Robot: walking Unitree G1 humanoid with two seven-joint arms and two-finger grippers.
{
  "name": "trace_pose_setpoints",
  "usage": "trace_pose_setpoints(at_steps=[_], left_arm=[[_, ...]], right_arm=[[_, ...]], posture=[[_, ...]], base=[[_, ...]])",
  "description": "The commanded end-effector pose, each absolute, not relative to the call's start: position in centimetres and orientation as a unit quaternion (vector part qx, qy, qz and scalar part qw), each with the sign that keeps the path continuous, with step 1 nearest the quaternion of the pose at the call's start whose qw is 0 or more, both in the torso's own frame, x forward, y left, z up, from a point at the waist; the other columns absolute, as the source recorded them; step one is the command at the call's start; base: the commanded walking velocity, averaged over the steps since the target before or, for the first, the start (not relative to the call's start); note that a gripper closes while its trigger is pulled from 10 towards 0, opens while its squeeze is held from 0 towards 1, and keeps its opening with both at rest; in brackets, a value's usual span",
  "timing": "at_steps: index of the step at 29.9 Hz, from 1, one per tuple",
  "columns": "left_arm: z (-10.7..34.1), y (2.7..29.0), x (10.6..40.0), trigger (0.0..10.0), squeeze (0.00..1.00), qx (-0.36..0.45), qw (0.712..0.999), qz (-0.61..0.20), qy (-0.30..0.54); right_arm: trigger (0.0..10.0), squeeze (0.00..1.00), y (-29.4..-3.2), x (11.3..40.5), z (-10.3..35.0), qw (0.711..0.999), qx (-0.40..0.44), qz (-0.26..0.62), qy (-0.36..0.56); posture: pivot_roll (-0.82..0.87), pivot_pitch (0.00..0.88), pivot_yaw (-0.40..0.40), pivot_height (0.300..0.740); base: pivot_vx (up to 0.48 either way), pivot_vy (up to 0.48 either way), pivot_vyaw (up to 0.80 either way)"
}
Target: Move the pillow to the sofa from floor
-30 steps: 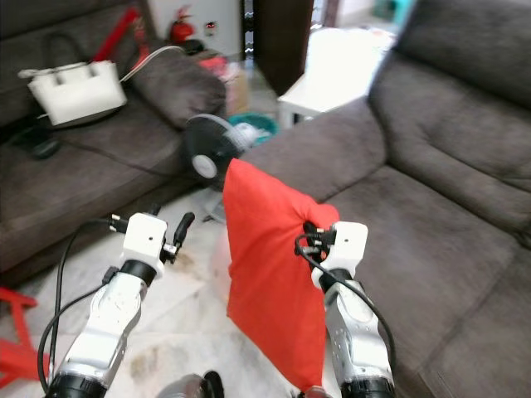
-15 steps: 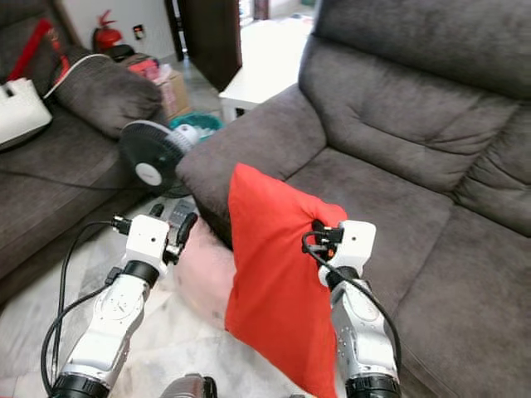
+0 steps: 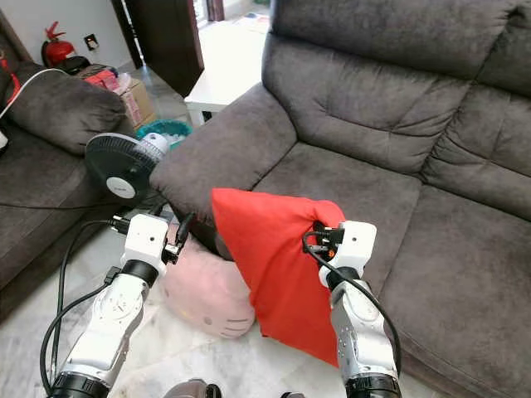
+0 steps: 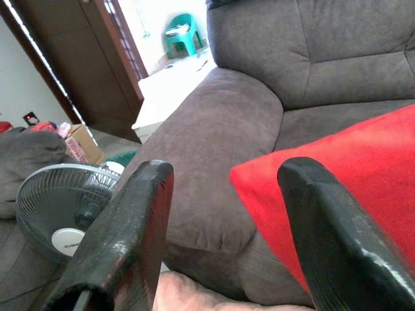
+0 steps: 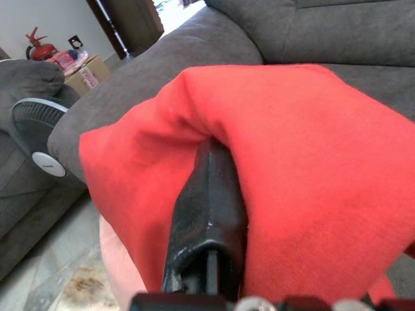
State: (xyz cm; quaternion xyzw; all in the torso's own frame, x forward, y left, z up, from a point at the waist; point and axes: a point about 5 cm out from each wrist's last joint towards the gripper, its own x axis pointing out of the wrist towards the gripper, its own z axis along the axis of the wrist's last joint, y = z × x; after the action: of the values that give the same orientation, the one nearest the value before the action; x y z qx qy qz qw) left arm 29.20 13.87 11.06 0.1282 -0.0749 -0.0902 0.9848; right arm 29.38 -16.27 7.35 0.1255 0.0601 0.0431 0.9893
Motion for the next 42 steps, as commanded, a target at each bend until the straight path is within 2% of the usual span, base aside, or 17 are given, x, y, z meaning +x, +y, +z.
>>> trace_pose_setpoints(at_steps=[1, 14, 36, 42], left_arm=[[11.05, 13.80, 29.24, 10.0, 0.00, 0.138, 0.983, -0.097, -0.075], [10.94, 13.78, 29.22, 10.0, 0.00, 0.144, 0.982, -0.097, -0.075], [10.81, 13.68, 29.16, 10.0, 0.00, 0.139, 0.981, -0.114, -0.071], [10.73, 14.53, 28.82, 10.0, 0.00, 0.115, 0.980, -0.155, -0.045]], right_arm=[[10.0, 0.00, -16.24, 30.37, 10.07, 0.992, 0.119, 0.047, -0.012], [10.0, 0.00, -16.36, 30.35, 10.04, 0.992, 0.116, 0.044, -0.012], [10.0, 0.00, -16.60, 30.50, 10.07, 0.992, 0.115, 0.042, -0.015], [10.0, 0.00, -16.32, 30.45, 10.22, 0.993, 0.040, 0.108, -0.008]], posture=[[0.14, 0.082, 0.015, 0.740], [0.13, 0.075, 0.014, 0.740], [0.14, 0.068, 0.013, 0.740], [0.14, 0.061, 0.014, 0.740]], base=[[0.000, 0.000, -0.80], [0.000, -0.251, -0.80], [0.000, 0.000, -0.80], [0.000, 0.000, -0.07]])
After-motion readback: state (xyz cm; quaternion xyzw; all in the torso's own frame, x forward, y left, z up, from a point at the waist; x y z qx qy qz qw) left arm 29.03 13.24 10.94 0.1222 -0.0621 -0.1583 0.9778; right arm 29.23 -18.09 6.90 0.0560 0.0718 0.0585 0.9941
